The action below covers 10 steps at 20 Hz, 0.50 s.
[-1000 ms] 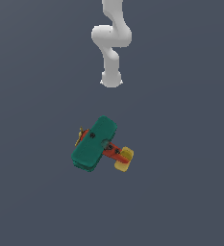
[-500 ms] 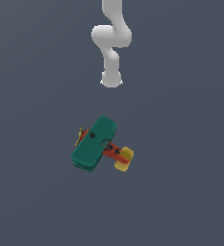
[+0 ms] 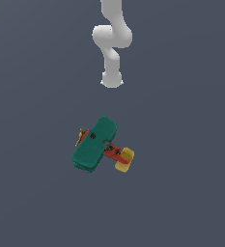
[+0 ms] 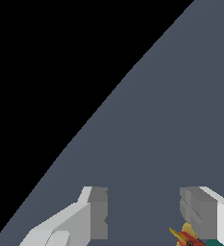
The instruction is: Pick up the object and move it to a goal position.
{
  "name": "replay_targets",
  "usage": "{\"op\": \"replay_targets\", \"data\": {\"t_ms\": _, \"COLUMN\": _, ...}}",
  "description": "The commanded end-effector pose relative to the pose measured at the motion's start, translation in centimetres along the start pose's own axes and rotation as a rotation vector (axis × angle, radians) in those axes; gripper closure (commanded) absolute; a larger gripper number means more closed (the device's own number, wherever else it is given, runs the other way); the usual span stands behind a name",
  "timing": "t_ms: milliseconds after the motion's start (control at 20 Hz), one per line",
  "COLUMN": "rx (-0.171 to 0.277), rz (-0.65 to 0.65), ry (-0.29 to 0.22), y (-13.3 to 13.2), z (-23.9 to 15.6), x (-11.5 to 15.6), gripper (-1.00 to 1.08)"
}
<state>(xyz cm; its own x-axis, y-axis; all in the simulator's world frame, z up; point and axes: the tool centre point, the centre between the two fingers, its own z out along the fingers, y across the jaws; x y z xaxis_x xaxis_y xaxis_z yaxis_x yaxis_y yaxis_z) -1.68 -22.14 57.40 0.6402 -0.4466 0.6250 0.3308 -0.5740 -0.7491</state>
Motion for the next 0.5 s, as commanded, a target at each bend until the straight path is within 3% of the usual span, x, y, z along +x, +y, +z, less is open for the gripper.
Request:
{"op": "replay_targets", "data": {"t_ms": 0, "rx": 0.018, "rz": 0.023, "ry": 0.013, "y": 1.8, "z": 0.3, "x": -0.1, "gripper": -0.2}}
{"op": "replay_targets", "data": {"t_ms": 450, "rx": 0.066, "rz": 0.119, "ry": 0.037, "y": 8.9, "z": 2.7, "x": -1.8, "gripper": -0.2}}
